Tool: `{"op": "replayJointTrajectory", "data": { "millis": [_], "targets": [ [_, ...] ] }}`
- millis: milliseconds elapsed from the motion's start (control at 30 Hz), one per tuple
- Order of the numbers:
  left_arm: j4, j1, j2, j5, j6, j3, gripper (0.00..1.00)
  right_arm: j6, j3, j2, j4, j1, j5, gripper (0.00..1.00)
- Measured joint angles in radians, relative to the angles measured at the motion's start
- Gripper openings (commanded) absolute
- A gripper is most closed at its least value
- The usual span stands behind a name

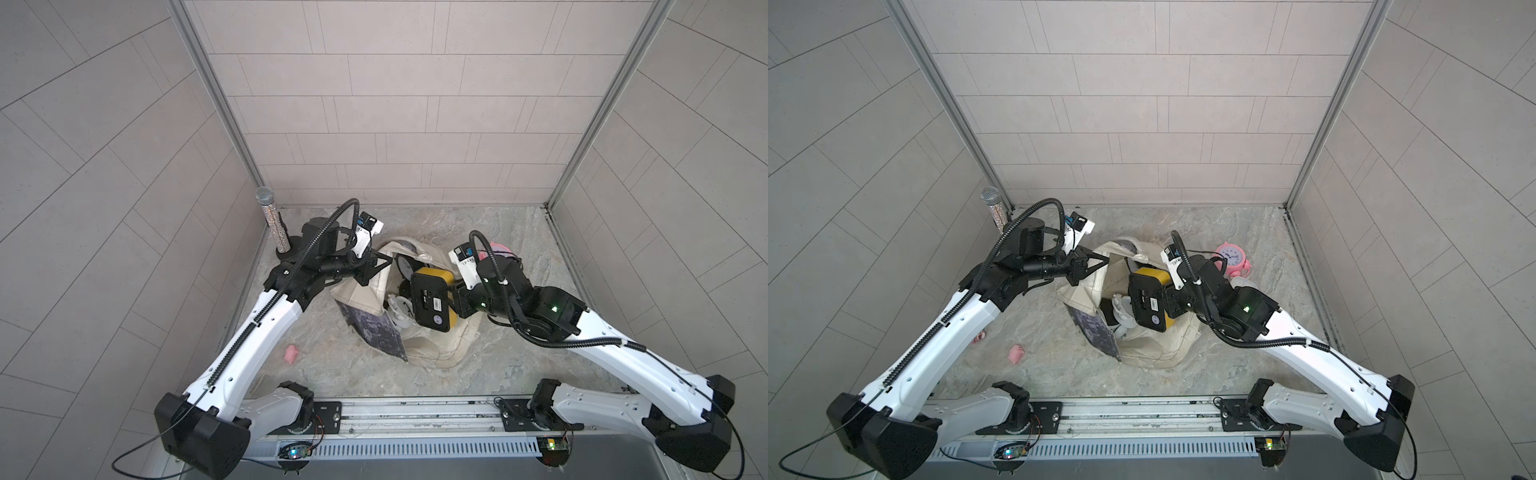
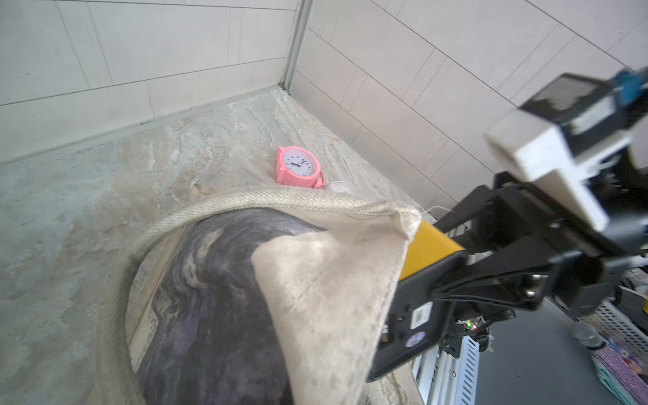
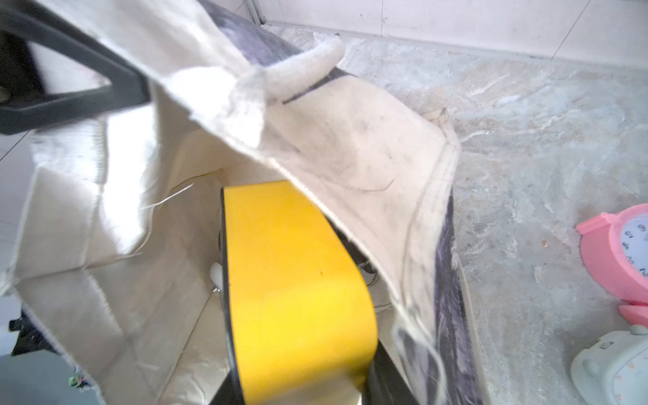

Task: Take the alarm clock out of the canvas bag
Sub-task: Place the alarm at the center of the board.

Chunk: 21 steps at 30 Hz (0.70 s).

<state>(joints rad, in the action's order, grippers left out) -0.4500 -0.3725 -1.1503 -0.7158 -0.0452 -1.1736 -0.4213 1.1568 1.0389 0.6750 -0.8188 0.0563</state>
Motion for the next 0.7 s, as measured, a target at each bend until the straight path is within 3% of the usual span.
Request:
{"op": "replayJointTrajectory", "data": {
  "millis": [233,433,700],
  "targets": [
    [0.001,0.005,0.012,0.041,-0.008,0.0,0.0,0.099,0.145,-0.076,0.253,0.0,-0.057,0.24],
    [0.002,0.006,0.013,0.045,-0.008,0.0,0.0,0.141,0.291,-0.119,0.433,0.016,-0.29,0.24],
    [-0.002,0.006,0.018,0.044,-0.008,0.0,0.0,0.171,0.325,-0.096,0.515,0.243,-0.545,0.25]
  ]
}}
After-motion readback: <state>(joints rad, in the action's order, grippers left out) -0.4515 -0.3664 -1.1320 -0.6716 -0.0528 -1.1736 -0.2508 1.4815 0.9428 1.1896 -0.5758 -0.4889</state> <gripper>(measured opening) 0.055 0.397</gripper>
